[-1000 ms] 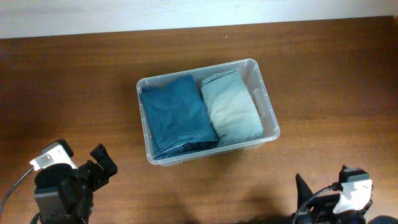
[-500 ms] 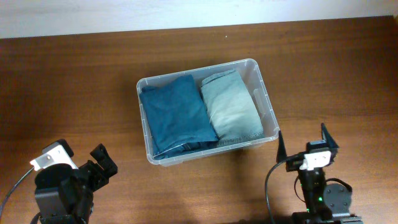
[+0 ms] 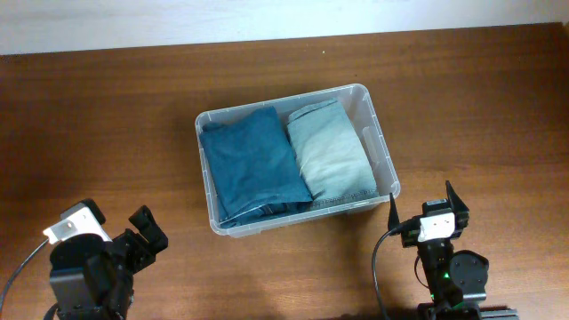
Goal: Pack container
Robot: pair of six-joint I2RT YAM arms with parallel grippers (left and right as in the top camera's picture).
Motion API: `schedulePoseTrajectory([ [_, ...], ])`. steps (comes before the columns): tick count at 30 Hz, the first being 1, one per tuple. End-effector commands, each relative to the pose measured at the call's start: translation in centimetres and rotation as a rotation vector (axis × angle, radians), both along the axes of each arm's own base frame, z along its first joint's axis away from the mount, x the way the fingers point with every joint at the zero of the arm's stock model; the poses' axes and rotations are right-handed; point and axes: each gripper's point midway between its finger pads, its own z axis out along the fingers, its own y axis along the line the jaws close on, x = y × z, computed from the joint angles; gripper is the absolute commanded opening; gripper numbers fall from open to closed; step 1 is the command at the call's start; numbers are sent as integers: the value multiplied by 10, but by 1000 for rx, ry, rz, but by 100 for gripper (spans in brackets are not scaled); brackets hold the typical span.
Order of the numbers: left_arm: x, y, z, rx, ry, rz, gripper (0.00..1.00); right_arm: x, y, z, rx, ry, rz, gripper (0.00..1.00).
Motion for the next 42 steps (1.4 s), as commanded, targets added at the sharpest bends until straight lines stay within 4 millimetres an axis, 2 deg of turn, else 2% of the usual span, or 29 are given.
schedulePoseTrajectory([
  [1,-1,0,0,-13,-6,11,99,0,-2,-2,-6,3,-8,98],
  [8,-1,0,0,-13,-7,11,99,0,-2,-2,-6,3,-8,98],
  [11,-9,8,-6,50,7,20,99,0,-2,-2,-6,3,-8,98],
  [12,-13,10,-9,61,10,33,99,0,-2,-2,-6,3,-8,99],
  [14,-19,5,-30,71,-6,8,99,0,-2,-2,-6,3,-8,98],
  [16,-13,0,-43,106,-53,-40,99,0,-2,-2,-6,3,-8,98],
  [17,0,-8,-49,165,-133,-116,99,0,-2,-2,-6,3,-8,98],
  [22,30,-21,-49,287,-415,-204,99,0,-2,-2,-6,3,-8,98],
  [26,42,-44,-49,477,-562,-383,99,0,-2,-2,-6,3,-8,98],
  [29,46,-50,-64,540,-583,-434,99,0,-2,-2,-6,3,-8,98],
  [32,46,-52,-91,520,-531,-459,100,0,-2,-2,-6,3,-8,98],
  [42,46,-51,-92,518,-526,-455,99,0,-2,-2,-6,3,-8,98],
])
